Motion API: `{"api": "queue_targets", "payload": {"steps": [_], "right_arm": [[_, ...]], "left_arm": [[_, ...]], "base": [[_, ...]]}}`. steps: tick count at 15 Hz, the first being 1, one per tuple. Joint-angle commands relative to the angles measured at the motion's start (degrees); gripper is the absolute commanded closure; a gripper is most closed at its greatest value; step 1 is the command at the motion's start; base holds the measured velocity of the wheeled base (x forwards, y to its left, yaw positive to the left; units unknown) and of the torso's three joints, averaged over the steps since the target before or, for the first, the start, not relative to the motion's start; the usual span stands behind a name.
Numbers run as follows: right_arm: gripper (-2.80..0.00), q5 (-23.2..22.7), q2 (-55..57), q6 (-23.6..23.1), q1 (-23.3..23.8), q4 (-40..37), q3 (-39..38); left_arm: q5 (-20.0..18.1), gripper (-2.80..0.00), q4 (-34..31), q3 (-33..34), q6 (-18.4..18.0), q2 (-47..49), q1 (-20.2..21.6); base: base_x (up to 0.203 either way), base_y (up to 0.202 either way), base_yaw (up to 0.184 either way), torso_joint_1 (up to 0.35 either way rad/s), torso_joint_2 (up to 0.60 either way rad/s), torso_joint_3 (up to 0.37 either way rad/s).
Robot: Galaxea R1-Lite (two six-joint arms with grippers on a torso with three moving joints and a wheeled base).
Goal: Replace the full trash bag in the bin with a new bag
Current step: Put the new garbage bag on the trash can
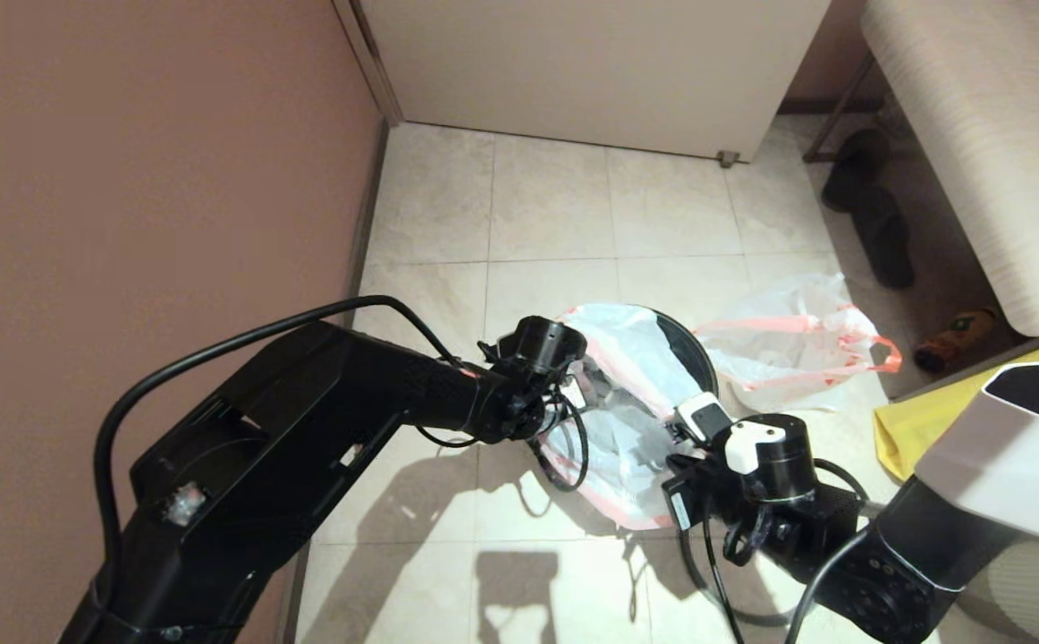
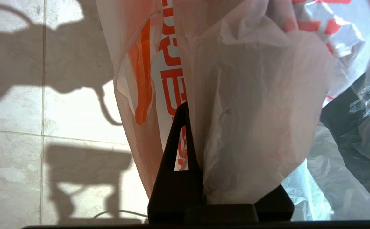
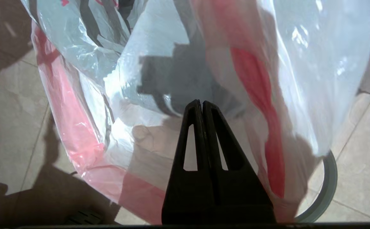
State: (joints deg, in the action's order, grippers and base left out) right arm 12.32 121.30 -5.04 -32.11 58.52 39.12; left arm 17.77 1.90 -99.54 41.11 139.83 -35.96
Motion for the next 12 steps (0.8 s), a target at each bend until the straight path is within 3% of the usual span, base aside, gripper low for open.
{"api": "queue_targets", "payload": {"steps": [1,5,9,12], "right_arm": [[0.0,-0.7,-3.9,0.5,0.0,0.5,-2.4],[0.0,-5.1,-6.4,3.0,-0.1,2.0,-9.7],[0.0,-5.2,-3.8,2.5,0.0,5.1,-7.4],[0.0,-5.2,-3.0,1.8,1.9,5.1,-4.7]], "left_arm": [[-0.1,0.0,0.0,0.6,0.3,-1.8,0.0],[-6.7,0.0,-0.7,1.0,3.1,-3.8,1.7],[-7.9,0.0,-0.7,2.8,3.2,-6.0,1.2],[-13.4,0.0,-0.7,5.8,3.7,-11.0,1.2]], "base": [[0.0,0.0,0.0,0.0,0.0,0.0],[0.0,0.0,0.0,0.0,0.0,0.0],[0.0,0.0,0.0,0.0,0.0,0.0],[0.0,0.0,0.0,0.0,0.0,0.0]]}}
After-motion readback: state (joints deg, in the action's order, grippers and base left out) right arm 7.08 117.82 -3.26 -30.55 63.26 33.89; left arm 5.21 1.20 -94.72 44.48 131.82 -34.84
